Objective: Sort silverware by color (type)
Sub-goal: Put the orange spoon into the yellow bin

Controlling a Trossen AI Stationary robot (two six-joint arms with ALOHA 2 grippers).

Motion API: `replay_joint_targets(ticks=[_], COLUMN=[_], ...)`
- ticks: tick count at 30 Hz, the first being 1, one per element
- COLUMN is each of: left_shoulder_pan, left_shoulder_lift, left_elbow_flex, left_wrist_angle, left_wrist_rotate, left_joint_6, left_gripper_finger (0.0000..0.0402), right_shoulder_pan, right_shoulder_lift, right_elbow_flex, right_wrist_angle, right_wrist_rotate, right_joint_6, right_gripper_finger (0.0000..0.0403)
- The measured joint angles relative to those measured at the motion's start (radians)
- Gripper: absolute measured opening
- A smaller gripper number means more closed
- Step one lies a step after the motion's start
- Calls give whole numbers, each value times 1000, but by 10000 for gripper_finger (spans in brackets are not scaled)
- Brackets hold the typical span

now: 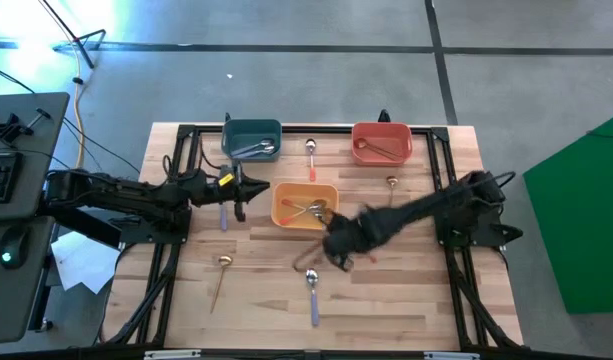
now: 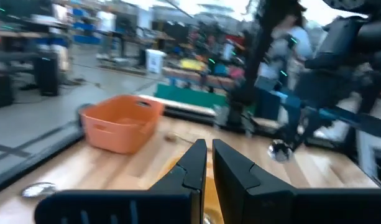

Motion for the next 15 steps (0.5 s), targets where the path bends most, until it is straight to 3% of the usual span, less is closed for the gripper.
replay_joint_targets(ticks=[6, 15], left_shoulder_pan=[67, 157], left_shoulder_lift=[-103, -195], left_elbow_flex=[0, 0], left_wrist_angle=[-78, -183], left_wrist_rotate=[-18, -18], left_joint_6=[0, 61], left_gripper_finger=[17, 16], right_shoulder_pan=[-209, -389], right_shoulder_lift=[4, 123], right_elbow_flex=[96, 109], right_wrist_angle=[174, 380], right_wrist_rotate=[-27, -222], right_joint_6=[-503, -964], right_gripper_finger=[4, 3])
